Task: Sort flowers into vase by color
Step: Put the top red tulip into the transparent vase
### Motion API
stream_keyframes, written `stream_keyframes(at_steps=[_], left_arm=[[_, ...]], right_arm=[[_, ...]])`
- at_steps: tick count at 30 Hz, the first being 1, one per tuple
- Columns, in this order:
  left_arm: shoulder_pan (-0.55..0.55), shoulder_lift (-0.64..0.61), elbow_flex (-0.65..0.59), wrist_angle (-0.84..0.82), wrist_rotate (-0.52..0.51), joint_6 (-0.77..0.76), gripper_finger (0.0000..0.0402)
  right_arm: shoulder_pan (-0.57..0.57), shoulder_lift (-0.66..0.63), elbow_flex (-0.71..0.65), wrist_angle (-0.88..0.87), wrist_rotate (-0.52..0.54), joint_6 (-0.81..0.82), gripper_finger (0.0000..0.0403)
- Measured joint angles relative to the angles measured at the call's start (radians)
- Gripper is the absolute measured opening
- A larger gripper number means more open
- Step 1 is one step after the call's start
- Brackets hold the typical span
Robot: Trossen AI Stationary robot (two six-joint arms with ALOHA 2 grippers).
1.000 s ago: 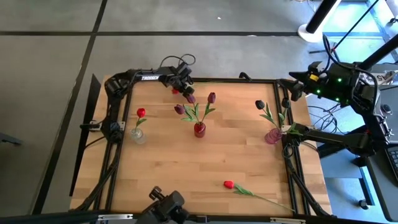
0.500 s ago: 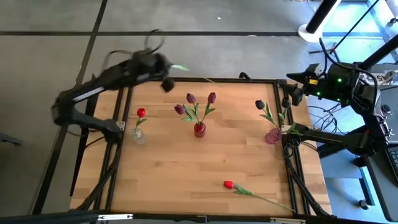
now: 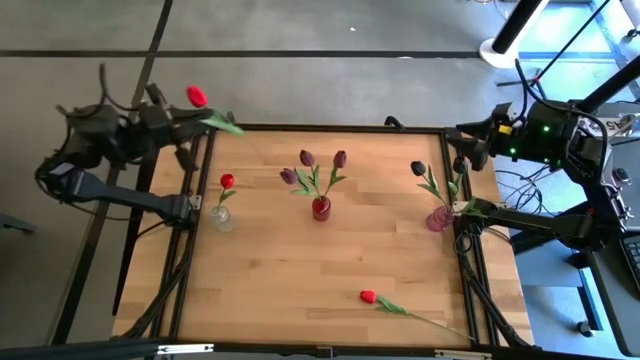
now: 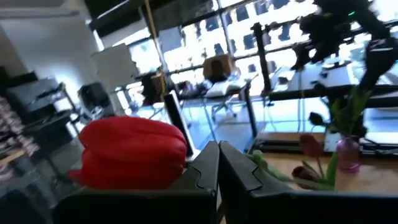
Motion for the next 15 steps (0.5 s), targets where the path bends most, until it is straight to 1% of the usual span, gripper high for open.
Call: stream_keyframes(at_steps=[3, 8, 11, 15], left_arm=[[-0.017, -0.032, 0.000, -0.001, 0.022, 0.077, 0.0000], [-0.017, -0.092, 0.000, -0.002, 0.062, 0.203, 0.0000], [-0.017, -0.130, 0.000, -0.003, 0.168, 0.204, 0.0000], [-0.017, -0.179, 0.000, -0.010, 0.323, 0.153, 0.0000]], right_arm=[[0.000, 0.001, 0.000, 0.025, 0.000, 0.096, 0.0289], [0.000, 0.001, 0.000, 0.134, 0.012, 0.303, 0.0289], [0.000, 0.001, 0.000, 0.190, 0.034, 0.380, 0.0289], [0.000, 0.019, 0.001, 0.199, 0.059, 0.456, 0.0289]])
